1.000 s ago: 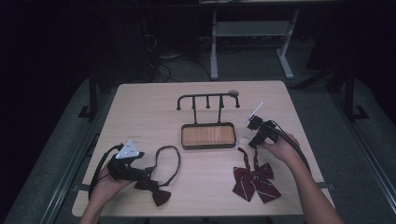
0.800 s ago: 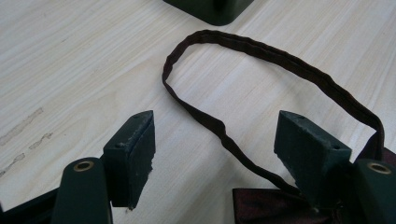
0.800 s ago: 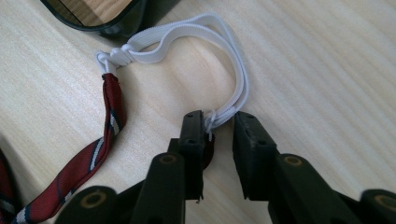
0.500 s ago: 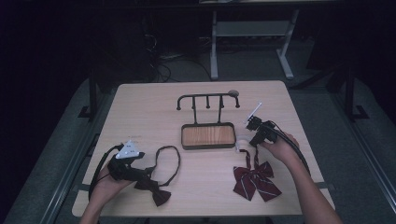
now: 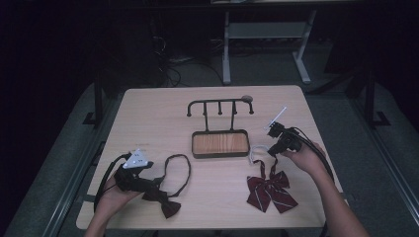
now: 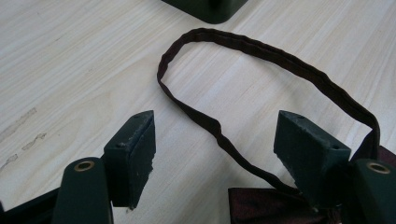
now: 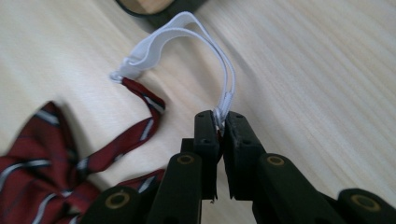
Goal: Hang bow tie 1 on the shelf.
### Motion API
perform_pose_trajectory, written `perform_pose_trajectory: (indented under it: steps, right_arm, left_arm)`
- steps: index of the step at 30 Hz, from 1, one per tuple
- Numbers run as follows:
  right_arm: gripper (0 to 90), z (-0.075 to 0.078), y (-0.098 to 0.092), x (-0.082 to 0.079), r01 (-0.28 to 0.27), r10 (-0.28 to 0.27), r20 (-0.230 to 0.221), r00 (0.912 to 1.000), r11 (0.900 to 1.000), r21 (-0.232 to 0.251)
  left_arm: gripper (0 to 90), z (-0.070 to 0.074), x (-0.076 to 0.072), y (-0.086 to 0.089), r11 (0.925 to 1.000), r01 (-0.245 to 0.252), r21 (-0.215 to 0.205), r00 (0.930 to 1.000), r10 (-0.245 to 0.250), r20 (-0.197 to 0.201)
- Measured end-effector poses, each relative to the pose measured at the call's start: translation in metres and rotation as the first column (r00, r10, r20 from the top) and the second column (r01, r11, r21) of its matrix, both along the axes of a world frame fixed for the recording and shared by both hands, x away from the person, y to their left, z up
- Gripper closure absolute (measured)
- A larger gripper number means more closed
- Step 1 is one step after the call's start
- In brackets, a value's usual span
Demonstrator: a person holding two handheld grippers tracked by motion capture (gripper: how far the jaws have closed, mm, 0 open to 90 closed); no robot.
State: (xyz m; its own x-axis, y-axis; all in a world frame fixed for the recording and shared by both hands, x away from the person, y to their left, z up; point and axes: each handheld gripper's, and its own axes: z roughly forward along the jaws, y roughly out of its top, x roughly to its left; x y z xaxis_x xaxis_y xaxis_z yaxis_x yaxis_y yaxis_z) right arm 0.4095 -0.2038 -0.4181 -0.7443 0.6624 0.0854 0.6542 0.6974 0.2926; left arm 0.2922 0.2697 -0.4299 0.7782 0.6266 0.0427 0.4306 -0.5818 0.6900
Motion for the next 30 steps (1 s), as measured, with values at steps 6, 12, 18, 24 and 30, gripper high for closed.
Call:
perform_pose_trajectory:
  steps: [6,12,18,24,30]
  right_arm:
    - [84.0,0.016,-0.005,-0.011,-0.038,0.037,0.022,0.9991,0.997,0.065]
    - [83.8,0.027,-0.007,-0.019,-0.07,0.067,0.024,0.9974,0.991,0.115]
    - [83.8,0.039,-0.007,-0.026,-0.103,0.1,0.033,0.9945,0.984,0.144]
    - [83.8,0.051,-0.005,-0.032,-0.136,0.13,0.043,0.9905,0.976,0.17]
    - [83.8,0.062,-0.003,-0.036,-0.166,0.16,0.053,0.9858,0.97,0.177]
  left_arm:
    - [30.0,0.0,0.0,0.0,1.0,-0.002,-0.003,1.0,0.002,-0.002]
    - [30.0,0.0,0.0,0.0,1.0,0.0,-0.004,1.0,0.0,-0.004]
    - [30.0,-0.001,0.0,0.0,1.0,-0.003,-0.006,1.0,0.003,-0.007]
    - [30.0,-0.001,0.0,0.0,1.0,-0.002,-0.004,1.0,0.002,-0.008]
    - [30.0,-0.002,0.0,0.0,1.0,0.001,0.0,1.0,-0.001,-0.007]
